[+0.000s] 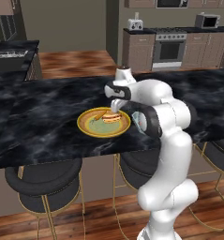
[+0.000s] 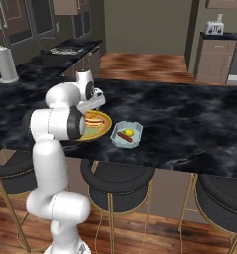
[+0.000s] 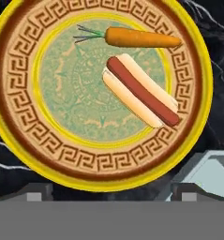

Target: Place one cooked food and one vegetable from the large plate to each tupperware container.

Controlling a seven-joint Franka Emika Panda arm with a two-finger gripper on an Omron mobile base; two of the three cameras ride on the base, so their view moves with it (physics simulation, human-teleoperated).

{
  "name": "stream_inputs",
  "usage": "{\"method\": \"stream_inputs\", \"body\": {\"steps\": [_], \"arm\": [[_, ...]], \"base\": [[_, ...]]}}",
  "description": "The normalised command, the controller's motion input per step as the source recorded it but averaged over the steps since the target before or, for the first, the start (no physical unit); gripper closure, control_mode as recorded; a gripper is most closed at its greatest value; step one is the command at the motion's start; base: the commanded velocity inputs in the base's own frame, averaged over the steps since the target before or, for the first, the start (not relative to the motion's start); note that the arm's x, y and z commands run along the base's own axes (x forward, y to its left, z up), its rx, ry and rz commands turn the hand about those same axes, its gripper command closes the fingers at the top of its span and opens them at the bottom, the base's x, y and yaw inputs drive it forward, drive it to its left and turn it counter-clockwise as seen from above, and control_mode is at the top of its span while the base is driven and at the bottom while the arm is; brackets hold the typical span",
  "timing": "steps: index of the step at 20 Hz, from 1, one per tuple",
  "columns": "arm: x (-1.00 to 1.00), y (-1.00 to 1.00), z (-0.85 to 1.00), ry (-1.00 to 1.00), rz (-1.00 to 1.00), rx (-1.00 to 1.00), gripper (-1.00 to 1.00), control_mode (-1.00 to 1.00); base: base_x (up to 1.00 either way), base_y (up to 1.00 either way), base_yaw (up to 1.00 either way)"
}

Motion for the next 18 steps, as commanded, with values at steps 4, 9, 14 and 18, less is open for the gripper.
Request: {"method": "stream_inputs", "body": {"steps": [4,9,14,18], "arm": [[0.75,0.03,-0.11,0.0,0.42,0.06,-1.0,-1.0],[0.56,0.01,-0.18,0.04,0.18,-0.01,-1.0,-1.0],[0.11,0.08,-0.17,0.02,0.18,-0.08,-1.0,-1.0],[0.03,0.06,-0.35,0.0,0.2,-0.06,-1.0,-1.0]], "base": [[0.0,0.0,0.0],[0.0,0.0,0.0],[0.0,0.0,0.0],[0.0,0.0,0.0]]}}
